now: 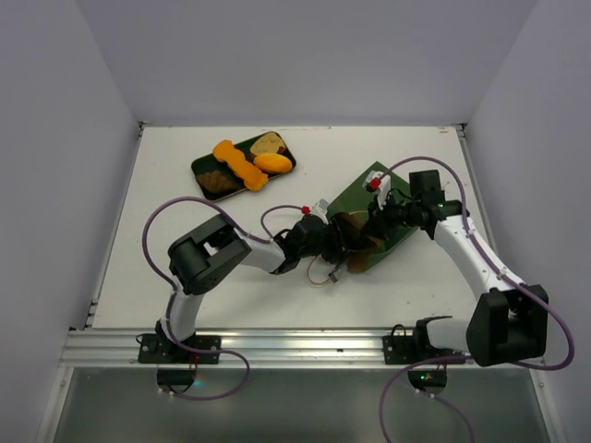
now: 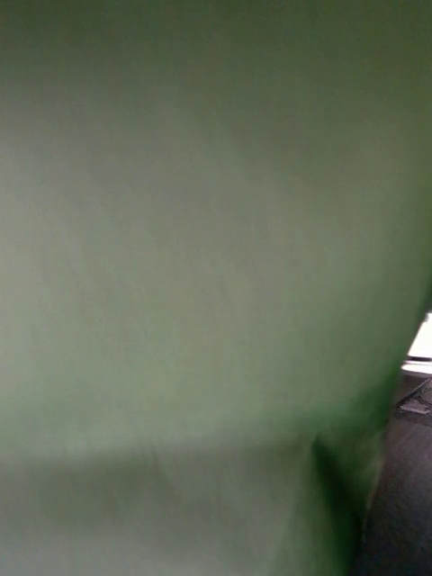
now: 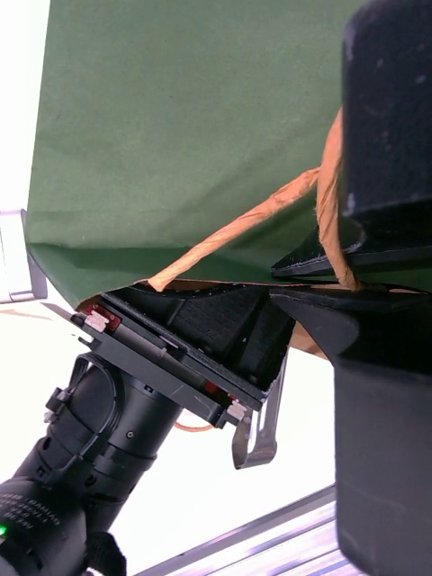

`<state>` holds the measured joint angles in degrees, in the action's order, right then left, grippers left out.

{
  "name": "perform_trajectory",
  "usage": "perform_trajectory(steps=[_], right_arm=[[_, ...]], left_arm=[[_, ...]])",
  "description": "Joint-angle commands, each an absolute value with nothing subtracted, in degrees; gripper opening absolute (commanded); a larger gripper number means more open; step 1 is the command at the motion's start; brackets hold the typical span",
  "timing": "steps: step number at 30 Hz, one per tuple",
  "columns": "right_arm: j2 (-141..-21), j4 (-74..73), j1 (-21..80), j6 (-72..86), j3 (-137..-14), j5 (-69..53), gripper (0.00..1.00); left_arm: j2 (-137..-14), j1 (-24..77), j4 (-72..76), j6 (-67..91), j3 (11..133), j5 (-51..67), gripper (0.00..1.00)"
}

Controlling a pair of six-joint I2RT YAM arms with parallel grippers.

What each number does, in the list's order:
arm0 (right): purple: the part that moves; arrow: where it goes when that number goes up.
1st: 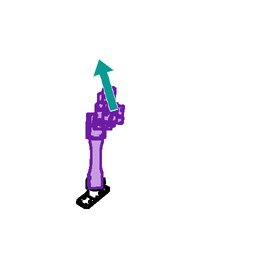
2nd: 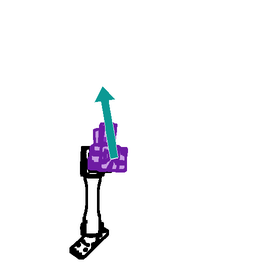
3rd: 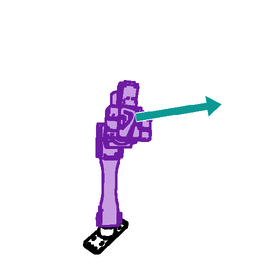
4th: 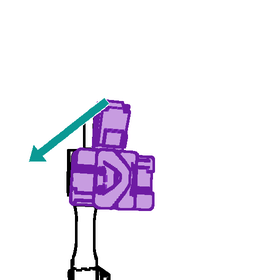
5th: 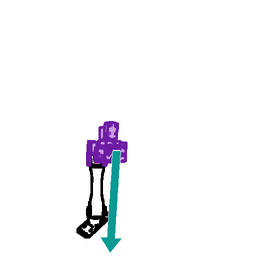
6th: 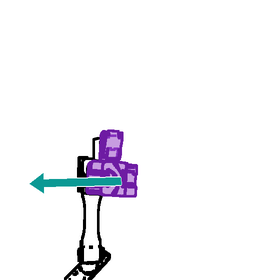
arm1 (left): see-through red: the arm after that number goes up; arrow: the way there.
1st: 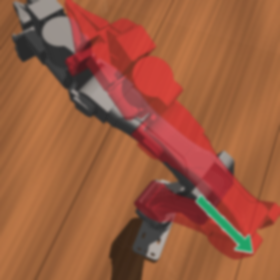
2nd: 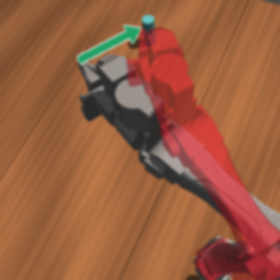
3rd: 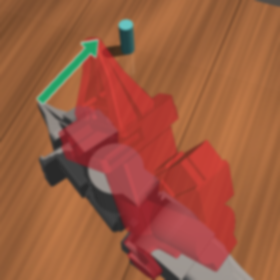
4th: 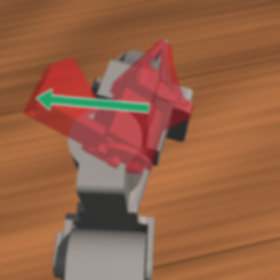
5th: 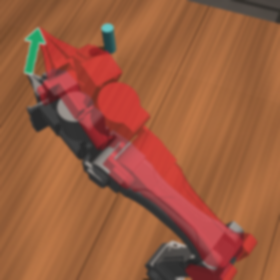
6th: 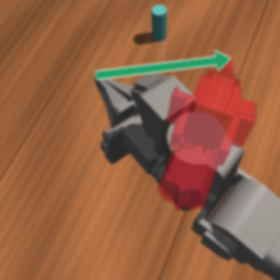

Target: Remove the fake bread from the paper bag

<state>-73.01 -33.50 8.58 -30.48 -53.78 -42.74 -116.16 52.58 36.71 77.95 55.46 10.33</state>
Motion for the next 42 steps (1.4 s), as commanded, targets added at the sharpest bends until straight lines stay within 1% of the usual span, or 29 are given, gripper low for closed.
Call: perform_trajectory(steps=[1, 5, 9, 10, 12, 13, 14, 19, 23, 30, 32, 35, 36, 38, 39, 41, 42], right_arm=[[-74.5, -36.0, 8.7, -33.3, -55.3, -43.6, 0.13], [-75.0, -35.6, 8.7, -33.3, -54.9, -42.5, 0.13], [-74.7, -35.5, 8.7, -33.2, -54.7, -42.4, 0.13], [-74.7, -35.5, 8.7, -33.2, -54.7, -42.4, 0.13], [-74.5, -35.4, 8.7, -33.3, -54.7, -42.5, 0.12], [-74.4, -35.4, 8.7, -33.2, -54.8, -42.5, 0.12], [-74.3, -35.4, 8.7, -33.2, -54.7, -42.5, 0.12], [-73.5, -35.5, 8.5, -33.1, -54.7, -41.8, 0.12], [-72.0, -35.6, 7.2, -33.7, -54.8, -40.9, 0.12], [-68.5, -36.1, 4.6, -36.4, -54.7, -40.2, 0.13], [-68.9, -37.7, 4.6, -38.1, -55.2, -40.3, 0.15], [-71.4, -41.7, 4.6, -40.8, -56.9, -40.8, 0.25], [-72.2, -43.1, 4.7, -41.4, -57.5, -41.1, 0.32], [-72.9, -44.2, 4.7, -41.5, -58.0, -41.3, 0.32], [-72.7, -43.9, 4.7, -41.0, -58.0, -41.1, 0.34], [-71.8, -43.6, 4.7, -40.1, -58.5, -41.1, 0.44], [-71.5, -43.8, 4.6, -40.0, -59.0, -41.3, 0.57]], left_arm=[[-117.3, 52.4, 38.6, 73.3, 59.2, 14.3, 0.49], [-118.9, 52.4, 37.9, 71.5, 61.6, 16.3, 0.48], [-118.7, 52.3, 36.6, 70.3, 61.8, 14.2, 0.45], [-118.1, 52.3, 36.7, 70.4, 61.4, 13.7, 0.40], [-117.7, 52.1, 37.5, 70.9, 60.2, 13.0, 0.34], [-117.8, 52.1, 37.7, 71.0, 60.1, 13.0, 0.28], [-117.9, 51.9, 37.8, 71.0, 60.2, 13.1, 0.24], [-116.7, 51.8, 38.7, 71.1, 59.4, 12.8, 0.10], [-112.9, 51.5, 38.5, 69.8, 56.1, 11.2, 0.06], [-101.4, 51.5, 36.8, 66.9, 45.8, 5.0, 0.02], [-99.9, 51.5, 36.7, 66.9, 43.1, 4.5, 0.02], [-97.9, 51.5, 35.5, 66.4, 41.7, 4.4, 0.02], [-97.2, 51.5, 35.2, 66.2, 41.6, 4.3, 0.02], [-96.5, 51.5, 34.0, 65.7, 41.3, 4.1, 0.02], [-96.0, 51.5, 33.8, 65.5, 41.2, 3.9, 0.02], [-95.5, 51.5, 33.1, 65.2, 41.1, 3.8, 0.02], [-95.4, 51.5, 33.0, 65.1, 41.0, 3.9, 0.02]])
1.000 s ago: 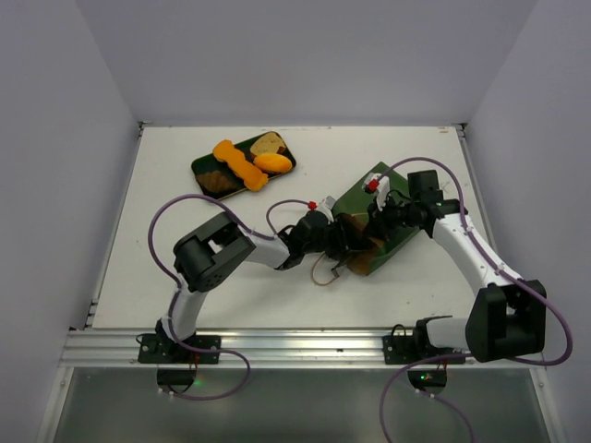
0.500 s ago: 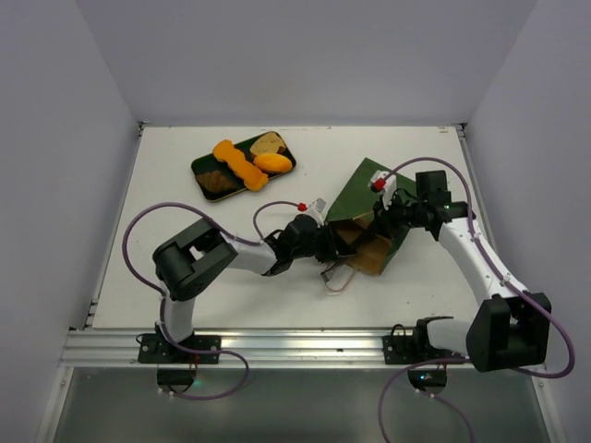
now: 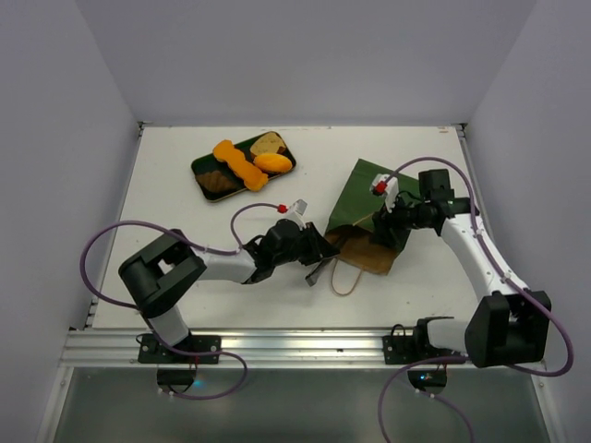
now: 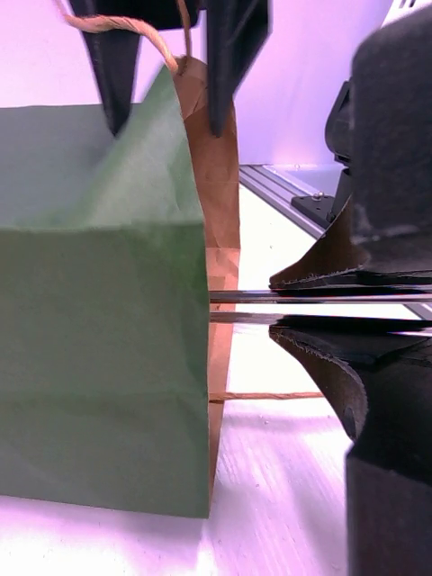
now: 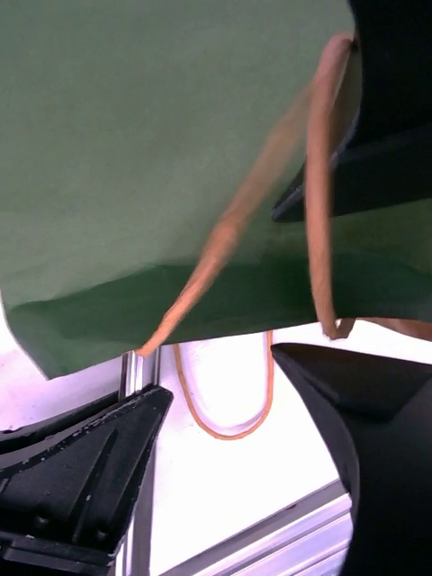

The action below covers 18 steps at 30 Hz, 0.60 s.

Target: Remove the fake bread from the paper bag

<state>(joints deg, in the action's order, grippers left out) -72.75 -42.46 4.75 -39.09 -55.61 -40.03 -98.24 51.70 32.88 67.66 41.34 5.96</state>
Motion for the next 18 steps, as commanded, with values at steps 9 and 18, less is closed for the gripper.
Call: perform_trajectory(steps=[9, 18], right_arm=[[-66.7, -51.0, 4.6, -43.1, -65.7, -36.0, 0.99], [-63.9, -53.1, 1.5, -39.8, -70.3, -31.5, 0.99]], left_arm=[[-94.7, 51.5, 33.8, 65.1, 39.7, 3.7, 0.02], [-93.5, 51.2, 32.5, 63.6, 40.6, 4.3, 0.02]])
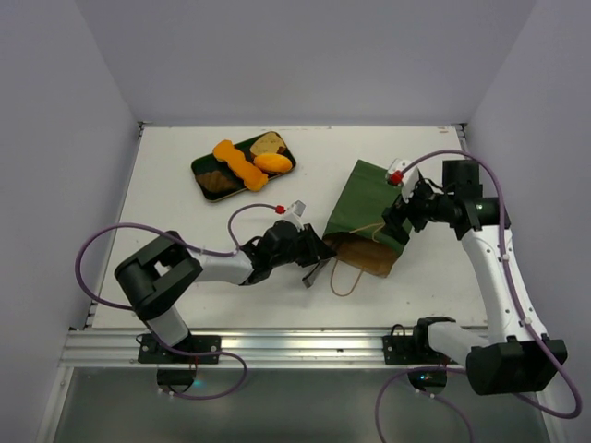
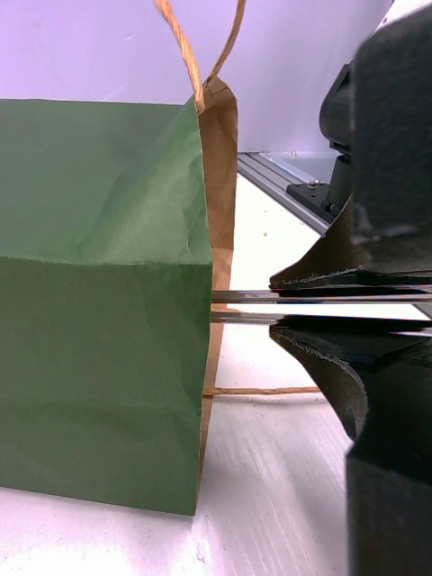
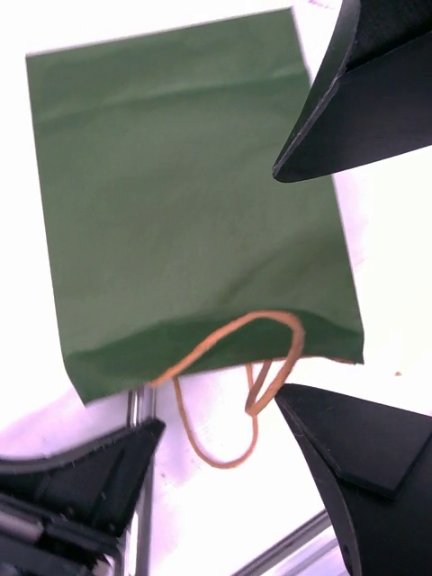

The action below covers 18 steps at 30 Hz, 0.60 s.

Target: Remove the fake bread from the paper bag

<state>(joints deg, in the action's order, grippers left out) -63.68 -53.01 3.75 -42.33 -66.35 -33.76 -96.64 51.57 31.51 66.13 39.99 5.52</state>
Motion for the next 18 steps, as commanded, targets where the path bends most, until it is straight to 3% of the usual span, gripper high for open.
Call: perform_trajectory(steps=[1, 9, 14, 18], right_arm=[[-64.2, -52.4, 0.5, -38.4, -71.4, -31.7, 0.98], [-69.5, -34.6, -2.5, -17.0, -67.7, -18.8, 0.91], [-74.6, -25.1, -3.0, -4.7, -65.7, -7.4, 0.80], [-75.8, -19.7, -4.7, 1.6, -63.5, -5.1, 0.73]], left_arm=[[-93.3, 51.2, 32.3, 63.5, 40.5, 4.3, 0.02], [-92.2, 50.8, 32.0, 62.9, 39.8, 5.4, 0.02], [-91.6, 50.6, 32.3, 62.7, 39.3, 6.0, 0.02], [-91.8, 50.3, 33.2, 62.9, 38.8, 6.6, 0.02]])
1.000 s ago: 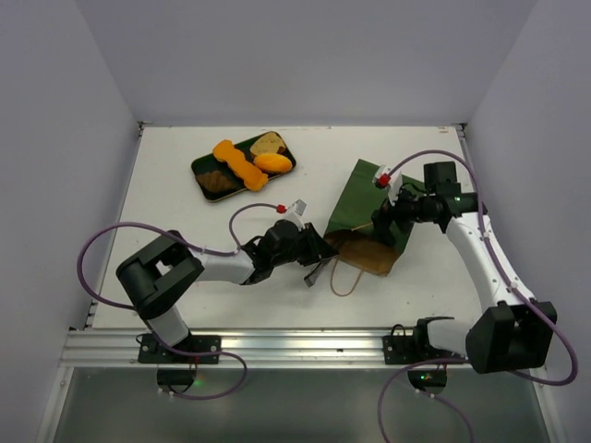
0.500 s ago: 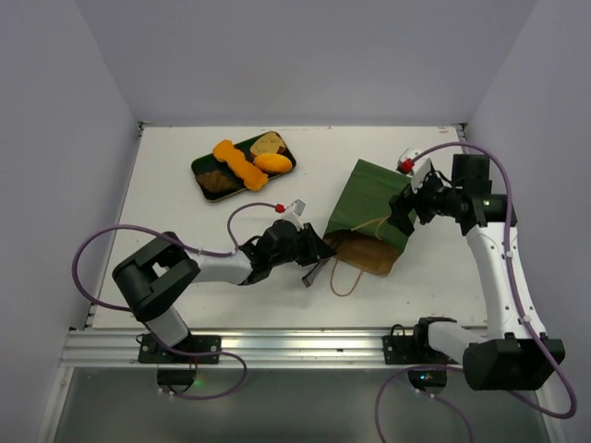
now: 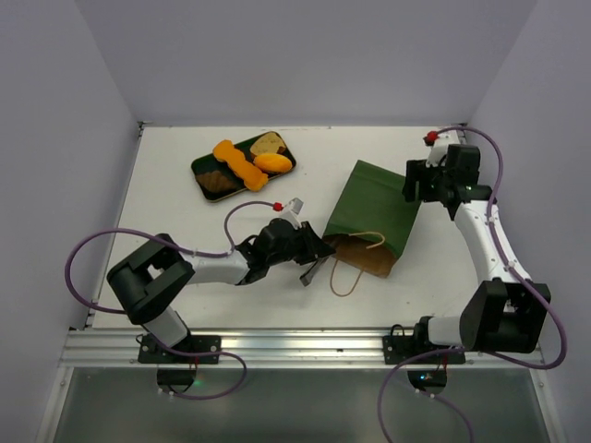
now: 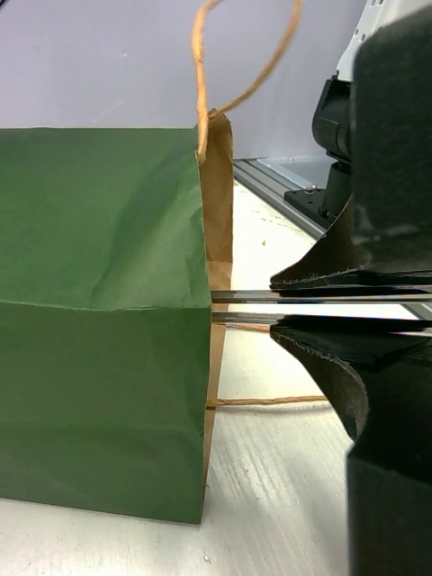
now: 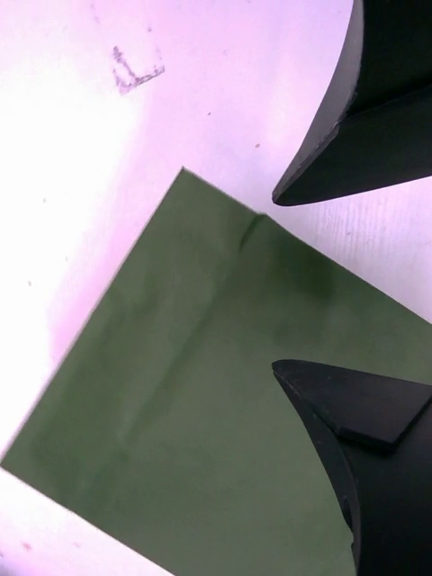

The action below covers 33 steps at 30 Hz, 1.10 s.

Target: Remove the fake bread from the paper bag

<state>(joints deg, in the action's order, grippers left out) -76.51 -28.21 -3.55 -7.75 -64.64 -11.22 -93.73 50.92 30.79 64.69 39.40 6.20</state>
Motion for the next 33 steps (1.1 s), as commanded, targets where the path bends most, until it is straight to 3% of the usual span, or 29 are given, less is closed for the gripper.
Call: perform_trajectory(steps=[1, 7, 17, 26, 29, 33], right_arm=[[-75.5, -18.6, -5.3, 3.9, -61.9, -4.0, 0.72], [-75.8, -11.3, -9.3, 11.8, -55.6, -3.8, 0.62], [-84.5, -2.2, -16.6, 25.2, -54.0, -18.9, 0.60], [-89.5, 6.4, -17.8, 30.9, -53.3, -24.4, 0.54], [-90.4, 7.0, -17.9, 31.4, -53.0, -25.7, 0.45], [-90.9, 8.2, -19.4, 32.4, -52.0, -27.1, 0.25]], left_arm=[[-91.9, 50.3, 33.7, 62.9, 38.8, 6.8, 0.02], [-93.3, 50.2, 35.0, 63.2, 38.8, 7.8, 0.02], [-93.5, 50.1, 35.6, 63.3, 38.8, 8.5, 0.02], [-94.5, 50.1, 36.3, 63.7, 38.9, 9.5, 0.02], [-94.9, 50.1, 36.7, 63.9, 38.9, 9.8, 0.02], [-95.4, 50.1, 36.9, 64.1, 38.8, 9.9, 0.02]])
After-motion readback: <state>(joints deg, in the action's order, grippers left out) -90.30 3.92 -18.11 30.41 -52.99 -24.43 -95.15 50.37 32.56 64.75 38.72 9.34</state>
